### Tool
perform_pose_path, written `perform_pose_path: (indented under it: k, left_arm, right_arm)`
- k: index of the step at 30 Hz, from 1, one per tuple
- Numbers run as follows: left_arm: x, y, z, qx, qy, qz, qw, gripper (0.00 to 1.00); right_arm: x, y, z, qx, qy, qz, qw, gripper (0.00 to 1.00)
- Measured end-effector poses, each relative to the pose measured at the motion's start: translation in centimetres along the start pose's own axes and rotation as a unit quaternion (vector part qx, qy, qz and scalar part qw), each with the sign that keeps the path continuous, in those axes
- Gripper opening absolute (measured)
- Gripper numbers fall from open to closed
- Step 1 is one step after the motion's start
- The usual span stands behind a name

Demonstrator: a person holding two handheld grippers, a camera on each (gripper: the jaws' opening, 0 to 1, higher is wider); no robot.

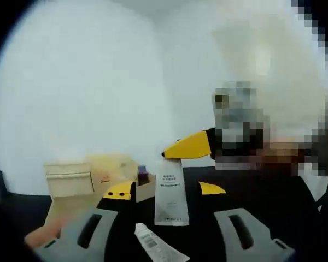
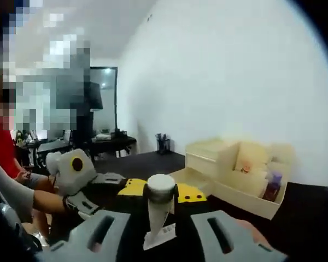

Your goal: Open the drawer, pick up the cosmetic bottles from the table one by one, place them into the drawer, release the gripper, close the drawer, and move the gripper away

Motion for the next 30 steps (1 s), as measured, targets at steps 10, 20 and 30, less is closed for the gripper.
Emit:
perform_pose_path:
  k: [10,20,30]
  left_arm:
    - [-0.1,0.0,1.4,-0.022,0.017,0.011,0.9995,0.34]
    - [0.3,0.1,0.7,-0.027,0.02,0.021,0.9992,0.24]
    - [0.4,0.4,0.6,-0.035,0.03,0.024,0.9987,0.18]
  right_arm:
    - [0.4,-1.7,1.0,-0.006,0.004,0.006,0.9999,0.15]
    - [0.7,-1.9,1.2,-0.012,-0.001,0.012,0.9999,0.15]
    - [0.7,-2.0,1.5,-0.022,0.0,0.008,0.9997,0.16]
Point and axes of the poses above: the point that each gripper's makers call its tool centre point, and the gripper's own axes: y roughly backward along the fingers, z roughly to its left, x roughly out of its underside, the point moved 2 cm from there along y, roughly backward along the fingers, and after that the axes turned 4 degrees about -z, right-handed, at the moved point
